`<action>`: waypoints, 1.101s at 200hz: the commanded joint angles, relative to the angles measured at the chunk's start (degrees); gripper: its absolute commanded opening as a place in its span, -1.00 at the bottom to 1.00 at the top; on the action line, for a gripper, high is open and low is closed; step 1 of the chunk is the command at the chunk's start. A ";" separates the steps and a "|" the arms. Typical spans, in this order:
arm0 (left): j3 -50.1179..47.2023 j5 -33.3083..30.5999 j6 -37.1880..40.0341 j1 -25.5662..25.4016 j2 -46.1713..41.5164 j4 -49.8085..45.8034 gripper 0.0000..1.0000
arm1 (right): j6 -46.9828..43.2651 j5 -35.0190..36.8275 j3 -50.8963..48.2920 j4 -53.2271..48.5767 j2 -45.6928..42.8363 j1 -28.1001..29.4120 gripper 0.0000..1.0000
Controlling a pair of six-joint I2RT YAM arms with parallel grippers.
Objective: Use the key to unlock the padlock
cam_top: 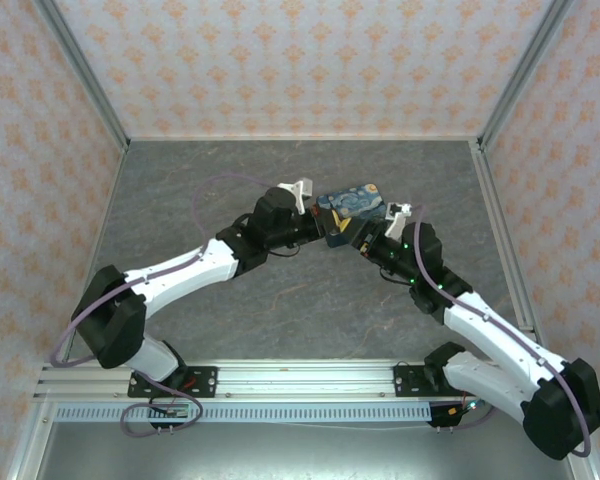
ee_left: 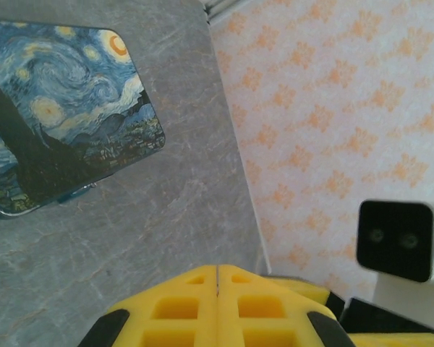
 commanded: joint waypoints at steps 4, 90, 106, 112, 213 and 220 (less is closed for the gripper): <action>3.99 7.20 13.40 1.84 -3.69 -7.81 -1.00 | -9.39 -9.78 2.35 -1.39 -2.88 -3.27 0.26; 10.43 26.11 32.13 5.61 -8.39 -18.94 -1.00 | -27.21 -27.22 3.59 -2.57 -10.43 -7.33 0.52; 11.08 27.45 34.02 5.64 -9.40 -19.87 -1.00 | -28.81 -25.84 3.48 -2.44 -11.52 -7.28 0.51; 11.19 27.88 34.51 5.64 -9.75 -20.07 -1.00 | -29.21 -25.89 3.39 -1.82 -11.55 -7.13 0.50; 13.76 31.39 38.29 5.52 -10.38 -22.88 -1.00 | -26.85 -31.15 6.45 9.79 -3.34 -2.06 0.16; 13.78 31.47 38.29 5.51 -10.36 -22.80 -1.00 | -26.83 -31.00 6.55 9.93 -3.07 -1.78 0.14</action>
